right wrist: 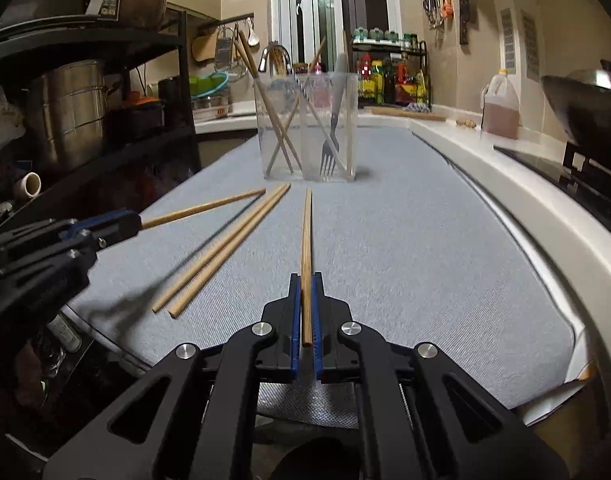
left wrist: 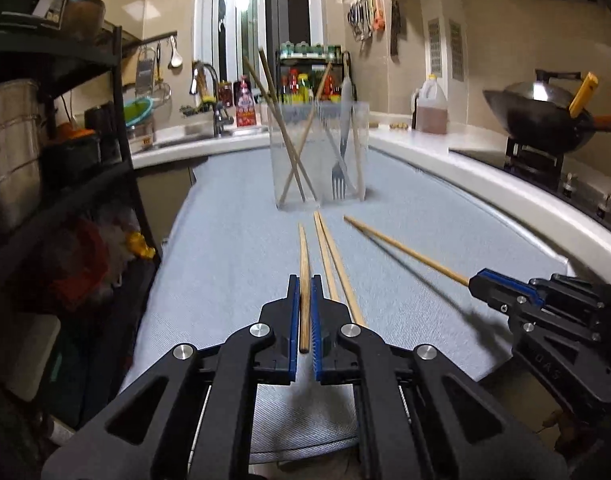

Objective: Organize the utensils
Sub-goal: 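Grasp a wooden chopstick with the right tool while the left tool grasps another, then carry both chopsticks up into the clear container and open both tools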

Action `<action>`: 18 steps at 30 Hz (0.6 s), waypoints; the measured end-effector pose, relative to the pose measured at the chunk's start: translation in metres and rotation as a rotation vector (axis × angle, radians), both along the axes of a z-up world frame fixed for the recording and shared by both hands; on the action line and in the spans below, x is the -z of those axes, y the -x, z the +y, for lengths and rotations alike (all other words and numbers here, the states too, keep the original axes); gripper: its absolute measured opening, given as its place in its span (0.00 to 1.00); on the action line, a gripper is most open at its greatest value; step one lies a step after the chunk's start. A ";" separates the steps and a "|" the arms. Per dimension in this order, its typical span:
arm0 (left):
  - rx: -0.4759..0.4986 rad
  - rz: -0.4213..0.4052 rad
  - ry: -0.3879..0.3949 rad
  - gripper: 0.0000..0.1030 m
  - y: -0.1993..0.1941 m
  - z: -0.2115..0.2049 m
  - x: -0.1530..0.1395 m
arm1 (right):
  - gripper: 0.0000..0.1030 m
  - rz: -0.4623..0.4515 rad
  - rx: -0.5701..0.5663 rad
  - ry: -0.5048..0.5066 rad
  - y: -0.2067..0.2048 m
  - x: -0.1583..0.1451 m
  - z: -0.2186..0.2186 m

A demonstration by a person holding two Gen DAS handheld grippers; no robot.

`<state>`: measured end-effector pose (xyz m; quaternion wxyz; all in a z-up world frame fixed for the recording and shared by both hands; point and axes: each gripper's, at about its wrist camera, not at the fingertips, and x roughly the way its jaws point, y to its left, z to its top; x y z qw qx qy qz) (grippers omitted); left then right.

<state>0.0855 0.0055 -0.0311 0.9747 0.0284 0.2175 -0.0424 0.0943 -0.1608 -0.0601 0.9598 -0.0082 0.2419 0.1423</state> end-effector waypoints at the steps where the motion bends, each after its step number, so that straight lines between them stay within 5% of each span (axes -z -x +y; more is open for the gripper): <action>1: 0.001 -0.017 0.003 0.05 0.002 0.001 -0.007 | 0.05 -0.012 0.000 -0.005 0.002 -0.004 -0.001; 10: 0.042 -0.131 0.008 0.05 0.010 0.000 -0.058 | 0.05 -0.082 0.001 -0.065 0.003 -0.051 -0.007; 18: 0.049 -0.129 0.022 0.05 -0.002 0.000 -0.085 | 0.05 -0.095 0.008 -0.090 -0.009 -0.084 -0.007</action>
